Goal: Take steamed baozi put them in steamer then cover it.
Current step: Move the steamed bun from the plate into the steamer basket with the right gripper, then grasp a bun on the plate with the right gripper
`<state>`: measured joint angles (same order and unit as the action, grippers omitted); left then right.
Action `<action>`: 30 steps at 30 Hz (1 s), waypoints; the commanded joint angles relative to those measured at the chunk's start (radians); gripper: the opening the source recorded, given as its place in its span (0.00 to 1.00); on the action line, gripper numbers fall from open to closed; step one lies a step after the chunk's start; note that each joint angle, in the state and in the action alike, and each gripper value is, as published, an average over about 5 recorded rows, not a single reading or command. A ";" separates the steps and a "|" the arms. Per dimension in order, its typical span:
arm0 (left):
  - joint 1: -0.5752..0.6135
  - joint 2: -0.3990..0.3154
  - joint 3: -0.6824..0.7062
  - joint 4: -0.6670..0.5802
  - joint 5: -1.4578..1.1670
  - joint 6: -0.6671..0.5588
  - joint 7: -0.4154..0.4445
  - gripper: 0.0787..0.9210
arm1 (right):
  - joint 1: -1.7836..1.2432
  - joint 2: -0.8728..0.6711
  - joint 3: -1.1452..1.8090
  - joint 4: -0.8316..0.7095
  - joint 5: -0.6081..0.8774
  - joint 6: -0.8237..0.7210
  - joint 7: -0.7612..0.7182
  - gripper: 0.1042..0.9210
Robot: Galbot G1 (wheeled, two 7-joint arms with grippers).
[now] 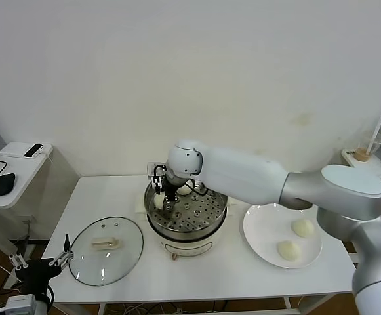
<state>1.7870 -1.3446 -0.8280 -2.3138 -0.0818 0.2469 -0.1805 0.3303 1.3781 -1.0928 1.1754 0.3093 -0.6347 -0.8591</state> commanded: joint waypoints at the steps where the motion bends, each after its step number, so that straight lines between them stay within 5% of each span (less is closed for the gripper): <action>1: 0.000 0.000 0.000 -0.001 -0.001 -0.001 0.000 0.88 | -0.004 0.031 -0.005 -0.035 -0.008 -0.001 0.000 0.65; 10: 0.007 -0.001 0.000 -0.011 -0.001 0.000 0.000 0.88 | 0.035 -0.031 0.028 0.018 -0.025 0.047 -0.078 0.87; 30: 0.013 0.013 0.006 0.000 -0.002 -0.003 0.000 0.88 | 0.111 -0.710 0.143 0.384 -0.266 0.318 -0.388 0.88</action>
<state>1.8020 -1.3317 -0.8268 -2.3216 -0.0843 0.2451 -0.1804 0.4397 0.9460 -0.9758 1.4155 0.1230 -0.4076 -1.1539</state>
